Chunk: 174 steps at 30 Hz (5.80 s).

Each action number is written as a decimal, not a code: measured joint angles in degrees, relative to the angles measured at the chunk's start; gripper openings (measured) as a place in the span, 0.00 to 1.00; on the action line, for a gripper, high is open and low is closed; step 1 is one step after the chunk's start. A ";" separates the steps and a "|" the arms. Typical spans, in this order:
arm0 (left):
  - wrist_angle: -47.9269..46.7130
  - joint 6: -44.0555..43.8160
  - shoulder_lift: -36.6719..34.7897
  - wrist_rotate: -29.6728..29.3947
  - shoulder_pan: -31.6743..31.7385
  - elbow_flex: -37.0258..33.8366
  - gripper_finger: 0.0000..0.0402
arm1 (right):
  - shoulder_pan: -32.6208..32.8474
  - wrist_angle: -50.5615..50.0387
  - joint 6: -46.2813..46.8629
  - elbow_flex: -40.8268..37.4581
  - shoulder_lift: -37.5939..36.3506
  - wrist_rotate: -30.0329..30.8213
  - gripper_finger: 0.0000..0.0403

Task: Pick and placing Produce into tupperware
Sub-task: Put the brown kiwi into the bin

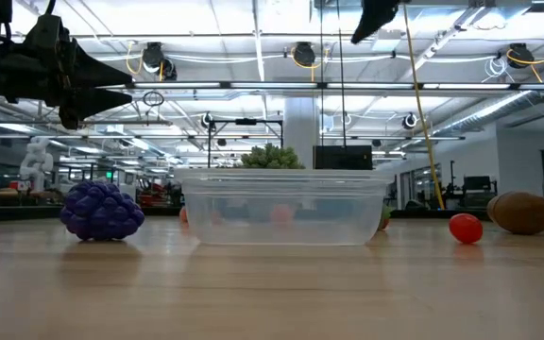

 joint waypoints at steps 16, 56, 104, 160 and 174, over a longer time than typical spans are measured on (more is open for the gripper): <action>-0.03 -0.08 0.00 0.69 0.00 0.00 0.57 | -6.42 -27.90 23.34 5.84 5.76 -5.27 0.62; -6.76 -0.15 0.00 2.81 0.00 0.00 0.57 | -2.23 -3.53 77.51 -38.15 -8.34 -18.58 0.62; -10.08 1.84 0.00 3.17 0.00 0.09 0.57 | -0.04 3.09 88.51 -45.20 -9.89 -20.11 0.75; -10.08 1.79 0.02 3.15 0.00 0.02 0.57 | -9.06 22.68 80.07 -59.49 -9.85 -25.99 0.75; -10.10 1.79 0.02 3.13 -0.01 0.02 0.57 | -9.06 23.35 79.90 -59.49 -9.85 -26.01 0.67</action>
